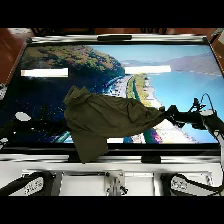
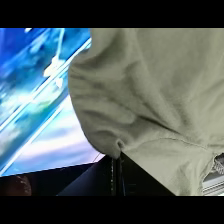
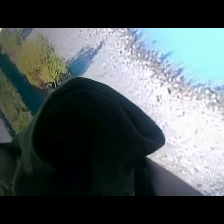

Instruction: Fold the shirts.

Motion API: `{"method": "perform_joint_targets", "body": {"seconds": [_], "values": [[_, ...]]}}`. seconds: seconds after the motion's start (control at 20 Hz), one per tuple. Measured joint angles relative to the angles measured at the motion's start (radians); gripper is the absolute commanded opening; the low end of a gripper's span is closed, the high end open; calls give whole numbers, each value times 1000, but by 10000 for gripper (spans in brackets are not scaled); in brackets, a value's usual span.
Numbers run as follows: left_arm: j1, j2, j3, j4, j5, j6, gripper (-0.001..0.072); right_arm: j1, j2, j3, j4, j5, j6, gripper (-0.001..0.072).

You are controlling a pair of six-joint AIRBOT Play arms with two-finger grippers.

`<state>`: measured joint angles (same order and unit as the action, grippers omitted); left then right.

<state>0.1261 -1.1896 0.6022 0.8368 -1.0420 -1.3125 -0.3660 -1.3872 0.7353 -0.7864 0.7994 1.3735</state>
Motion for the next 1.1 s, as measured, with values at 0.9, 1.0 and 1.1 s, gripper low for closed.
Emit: {"method": "perform_joint_targets", "body": {"seconds": [0.9, 1.0, 1.1], "values": [[0, 327, 1069, 153, 90, 54, 26, 73, 714, 578, -134, -103, -209, 61], [0, 367, 1264, 156, 111, 20, 26, 73, 788, 738, -186, -99, -203, 62], [0, 420, 1378, 163, 119, -12, 26, 74, 839, 869, -256, -41, -180, 62]]}}
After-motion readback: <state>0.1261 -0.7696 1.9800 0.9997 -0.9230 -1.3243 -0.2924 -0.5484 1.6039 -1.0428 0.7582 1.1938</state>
